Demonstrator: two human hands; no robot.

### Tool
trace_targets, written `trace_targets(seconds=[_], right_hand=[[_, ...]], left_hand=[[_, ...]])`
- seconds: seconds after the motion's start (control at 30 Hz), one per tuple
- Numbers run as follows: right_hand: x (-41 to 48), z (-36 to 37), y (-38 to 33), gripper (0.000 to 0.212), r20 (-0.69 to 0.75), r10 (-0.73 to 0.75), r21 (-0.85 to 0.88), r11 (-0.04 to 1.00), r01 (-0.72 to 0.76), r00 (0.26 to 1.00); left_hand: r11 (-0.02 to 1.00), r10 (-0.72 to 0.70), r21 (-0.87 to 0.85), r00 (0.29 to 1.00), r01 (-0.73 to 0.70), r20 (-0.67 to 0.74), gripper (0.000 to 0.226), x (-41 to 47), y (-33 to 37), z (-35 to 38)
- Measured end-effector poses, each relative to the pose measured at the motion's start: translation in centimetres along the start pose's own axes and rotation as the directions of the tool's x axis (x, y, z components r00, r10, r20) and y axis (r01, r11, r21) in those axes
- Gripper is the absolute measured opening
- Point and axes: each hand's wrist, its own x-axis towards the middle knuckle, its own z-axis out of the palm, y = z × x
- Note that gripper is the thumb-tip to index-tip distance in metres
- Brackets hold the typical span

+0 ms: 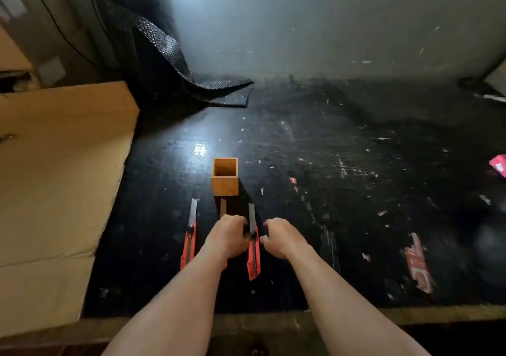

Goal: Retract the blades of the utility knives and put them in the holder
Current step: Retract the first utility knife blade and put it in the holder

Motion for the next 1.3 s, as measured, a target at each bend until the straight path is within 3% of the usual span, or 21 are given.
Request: trace_targets(seconds=[0.2,0.37,0.57,0.87,1.03,1.2,1.3], right_hand=[[0.4,3.5,1.7,0.034,0.083,0.044,0.052,0.997,-0.048,0.996],[0.4,6.3,2.5,0.032,0.076,0.100,0.241,0.964,-0.116,0.992],[0.4,6.9,3.4,0.034,0.054,0.159,0.444,0.880,-0.167,0.986],[0.0,1.9,3.1,0.026,-0.068,0.046,0.665,0.746,0.011,0.997],[-0.4,-2.6,-0.3,0.026,-0.168,-0.058,0.722,0.673,0.163,0.984],[-0.7,-6.2,-4.8,0.026,-0.215,-0.181,0.763,0.582,0.281,0.960],[-0.5,-8.1,-7.4,0.024,-0.241,-0.241,0.743,0.578,0.339,0.940]], left_hand=[[0.986,-0.154,-0.057,0.987,0.156,0.043,0.010,-0.6,0.6,3.8],[0.958,-0.237,-0.159,0.971,0.238,0.022,0.004,-1.5,0.6,6.1],[0.867,-0.362,-0.381,0.931,0.321,-0.038,0.024,-2.0,1.1,7.3],[0.673,-0.306,-0.707,0.952,0.218,0.003,0.030,-1.0,1.7,2.9],[0.498,-0.227,-0.858,0.974,0.127,0.012,0.034,-0.4,1.1,-2.6],[0.420,-0.144,-0.907,0.989,0.033,-0.031,0.049,-0.7,0.6,-9.4],[0.378,-0.109,-0.926,0.992,-0.015,-0.061,0.053,-0.9,-0.2,-12.8]])
